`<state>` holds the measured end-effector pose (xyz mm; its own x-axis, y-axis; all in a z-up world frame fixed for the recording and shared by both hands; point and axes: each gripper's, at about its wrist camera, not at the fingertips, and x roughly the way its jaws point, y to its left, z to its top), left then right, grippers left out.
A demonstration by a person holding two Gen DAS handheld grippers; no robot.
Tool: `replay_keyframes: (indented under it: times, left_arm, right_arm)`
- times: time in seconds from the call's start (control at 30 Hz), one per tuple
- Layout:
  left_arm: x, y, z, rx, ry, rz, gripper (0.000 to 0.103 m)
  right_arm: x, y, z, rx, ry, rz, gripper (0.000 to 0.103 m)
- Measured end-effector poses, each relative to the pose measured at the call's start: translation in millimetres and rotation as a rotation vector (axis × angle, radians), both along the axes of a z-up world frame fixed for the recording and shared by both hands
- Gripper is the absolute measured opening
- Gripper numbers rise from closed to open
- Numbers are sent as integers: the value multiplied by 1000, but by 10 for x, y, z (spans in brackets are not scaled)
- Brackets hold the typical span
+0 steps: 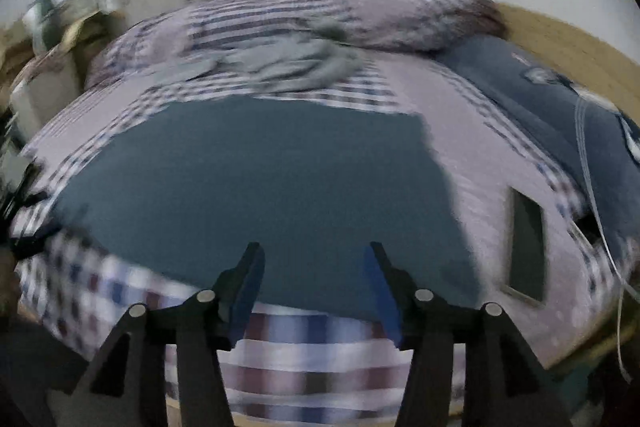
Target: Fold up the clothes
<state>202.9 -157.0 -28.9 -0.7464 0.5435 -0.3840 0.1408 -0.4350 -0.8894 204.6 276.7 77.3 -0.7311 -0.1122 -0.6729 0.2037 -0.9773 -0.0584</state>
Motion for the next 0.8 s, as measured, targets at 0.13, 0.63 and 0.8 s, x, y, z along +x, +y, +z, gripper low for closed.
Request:
replay_keyframes:
  times: [0.13,0.63,0.8]
  left_arm:
    - [-34,3,20,30,28,7,65]
    - [-176,-70,27,161,37,-28,9]
    - [-101,-148,63,192,61,4,6]
  right_arm:
    - [126,-680,-33,93,87,199,74]
    - [337,-2636,-691,416,350,659,77]
    - [196,-2875,-884,506,394,636,75]
